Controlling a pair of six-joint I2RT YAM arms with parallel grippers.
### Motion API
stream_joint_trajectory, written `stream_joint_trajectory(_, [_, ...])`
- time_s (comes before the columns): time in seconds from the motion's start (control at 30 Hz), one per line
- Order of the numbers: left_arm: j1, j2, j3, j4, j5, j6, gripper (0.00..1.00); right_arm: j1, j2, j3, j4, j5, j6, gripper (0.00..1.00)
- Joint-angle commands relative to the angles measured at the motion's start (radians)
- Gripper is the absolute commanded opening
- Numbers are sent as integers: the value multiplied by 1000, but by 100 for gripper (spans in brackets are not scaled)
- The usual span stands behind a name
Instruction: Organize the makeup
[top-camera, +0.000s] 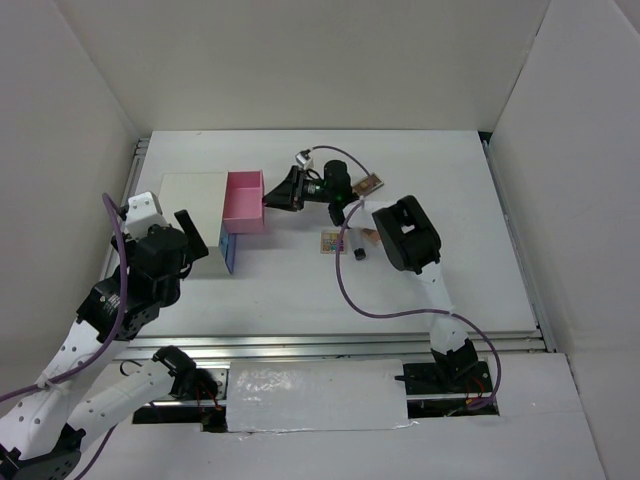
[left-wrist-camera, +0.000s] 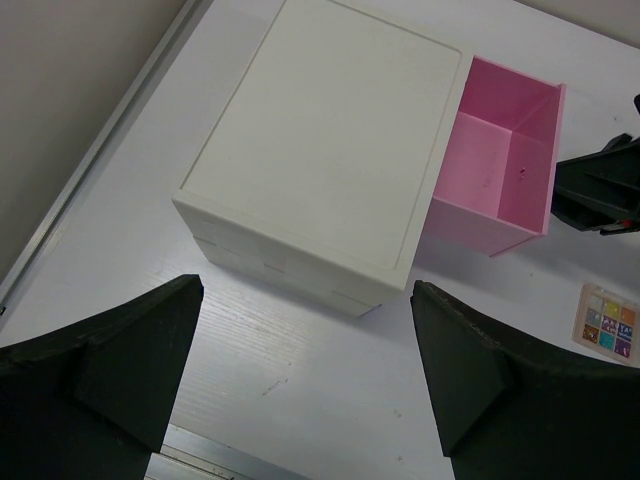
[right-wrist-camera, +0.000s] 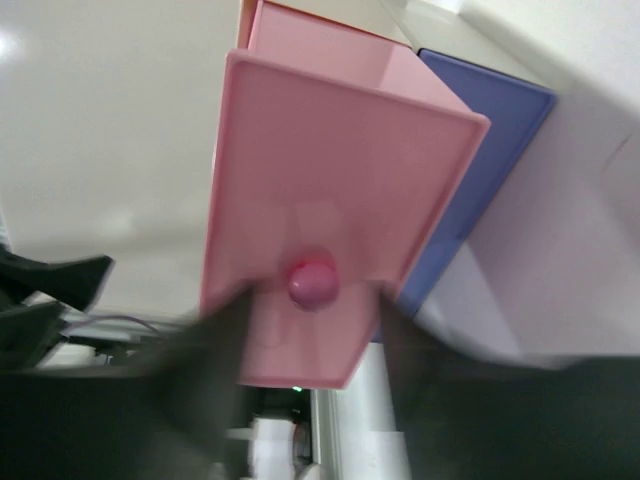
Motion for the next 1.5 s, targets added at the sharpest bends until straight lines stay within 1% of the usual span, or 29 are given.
stream_joint_trajectory(0.0, [3, -1, 6, 29, -16, 12, 99, -16, -84, -17, 23, -16, -32, 71])
stream_joint_trajectory(0.03, [3, -2, 6, 29, -16, 12, 99, -14, -87, -21, 31, -19, -32, 79])
stream_joint_trajectory(0.07, [3, -4, 6, 27, -18, 10, 99, -16, -96, -27, 35, -25, -35, 80])
stream_joint_trajectory(0.17, [3, -12, 4, 29, -21, 9, 99, -21, -140, -72, 41, -19, -47, 90])
stream_joint_trajectory(0.2, [2, -12, 4, 27, -19, 10, 99, -30, -157, -87, 41, -14, -58, 98])
stream_joint_trajectory(0.23, [3, -12, 4, 27, -19, 10, 99, -36, -192, -119, 32, -11, -75, 100])
stream_joint_trajectory(0.3, [3, -12, 4, 29, -18, 10, 99, -63, -229, -161, 29, 3, -89, 100])
stream_joint_trajectory(0.4, [3, -13, 6, 26, -18, 10, 99, -106, -308, -225, -40, 21, -141, 100])
stream_joint_trajectory(0.47, [2, -18, 4, 27, -18, 10, 99, -145, -390, -282, -150, 68, -214, 100])
stream_joint_trajectory(0.5, [3, -19, 4, 27, -18, 10, 99, -157, -424, -288, -223, 101, -266, 100])
stream_joint_trajectory(0.53, [3, -21, 4, 26, -18, 9, 99, -165, -485, -273, -467, 153, -407, 100])
stream_joint_trajectory(0.57, [3, -22, 4, 26, -19, 9, 99, -166, -510, -237, -641, 232, -490, 100])
stream_joint_trajectory(0.6, [3, -22, 4, 27, -18, 10, 99, -159, -527, -189, -799, 427, -579, 100])
stream_joint_trajectory(0.63, [3, -24, 4, 27, -16, 9, 99, -149, -539, -101, -1057, 528, -701, 100])
stream_joint_trajectory(0.67, [3, -24, 4, 26, -18, 9, 99, -142, -544, -68, -1162, 617, -745, 100])
stream_joint_trajectory(0.7, [3, -25, 4, 27, -15, 9, 99, -131, -550, -26, -1324, 758, -812, 100])
stream_joint_trajectory(0.77, [3, -27, 4, 30, -10, 13, 99, -116, -576, -41, -1417, 883, -847, 100])
stream_joint_trajectory(0.8, [2, -29, 4, 35, -6, 15, 99, -97, -610, -94, -1460, 979, -854, 99])
stream_joint_trajectory(0.87, [3, -30, 2, 41, 2, 22, 99, -91, -641, -153, -1471, 998, -859, 88])
stream_joint_trajectory(0.9, [3, -27, 2, 46, 7, 24, 99, -87, -666, -214, -1462, 992, -861, 83])
stream_joint_trajectory(0.93, [3, -27, 2, 44, 11, 25, 100, -83, -679, -240, -1453, 983, -859, 74])
stream_joint_trajectory(0.97, [3, -26, 2, 46, 13, 27, 99, -80, -699, -292, -1439, 975, -856, 73])
stream_joint_trajectory(1.1, [3, -18, 7, 36, 10, 24, 99, -56, -716, -365, -1393, 948, -853, 71])
stream_joint_trajectory(1.33, [3, -27, 2, 42, 7, 24, 99, -39, -638, -356, -1393, 946, -856, 63])
stream_joint_trajectory(1.47, [3, -21, 4, 38, 2, 24, 99, -30, -572, -337, -1396, 960, -857, 63])
